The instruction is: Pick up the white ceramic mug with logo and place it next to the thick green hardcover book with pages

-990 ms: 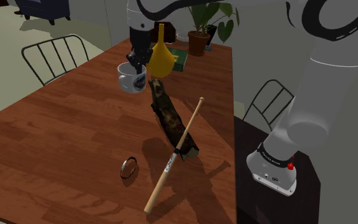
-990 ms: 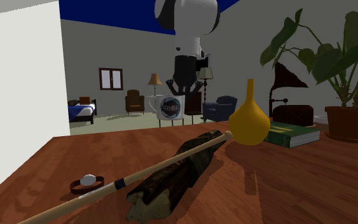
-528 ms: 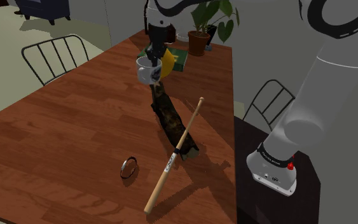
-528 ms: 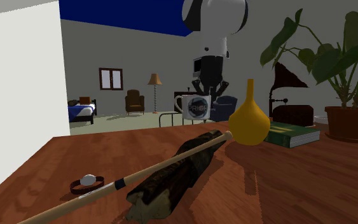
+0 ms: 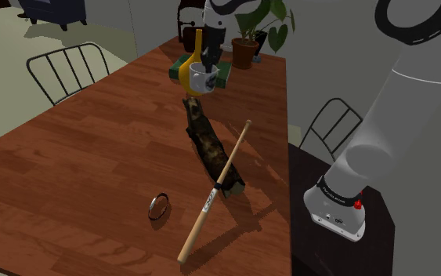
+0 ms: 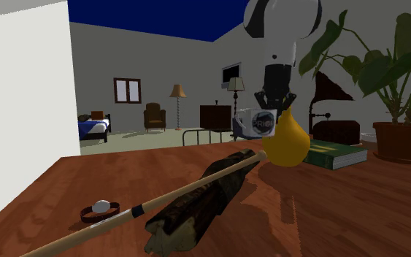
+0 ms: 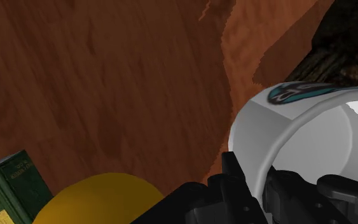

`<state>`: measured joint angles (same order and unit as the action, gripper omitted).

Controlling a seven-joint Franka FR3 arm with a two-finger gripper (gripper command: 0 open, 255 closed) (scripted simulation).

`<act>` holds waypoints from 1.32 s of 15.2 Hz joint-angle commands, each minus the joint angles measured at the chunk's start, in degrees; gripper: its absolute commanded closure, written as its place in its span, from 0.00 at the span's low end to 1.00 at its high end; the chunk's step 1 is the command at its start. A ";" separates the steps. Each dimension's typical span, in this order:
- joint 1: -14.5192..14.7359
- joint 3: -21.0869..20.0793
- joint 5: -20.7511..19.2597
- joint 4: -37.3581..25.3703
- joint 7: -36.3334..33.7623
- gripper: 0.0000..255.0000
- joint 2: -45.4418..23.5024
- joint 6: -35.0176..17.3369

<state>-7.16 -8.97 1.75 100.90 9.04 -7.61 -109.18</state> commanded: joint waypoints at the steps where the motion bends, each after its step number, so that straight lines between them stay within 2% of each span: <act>1: -1.46 1.10 0.16 -0.52 2.69 1.00 -0.21 0.43; 10: -7.90 5.75 0.64 -6.17 13.85 1.00 -4.21 2.59; 19: -14.68 9.56 1.45 -18.96 24.33 1.00 -13.03 7.09; 20: -14.69 9.54 1.45 -18.21 24.36 1.00 -13.04 6.32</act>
<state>-21.44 0.39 3.14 82.73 32.74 -20.40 -102.65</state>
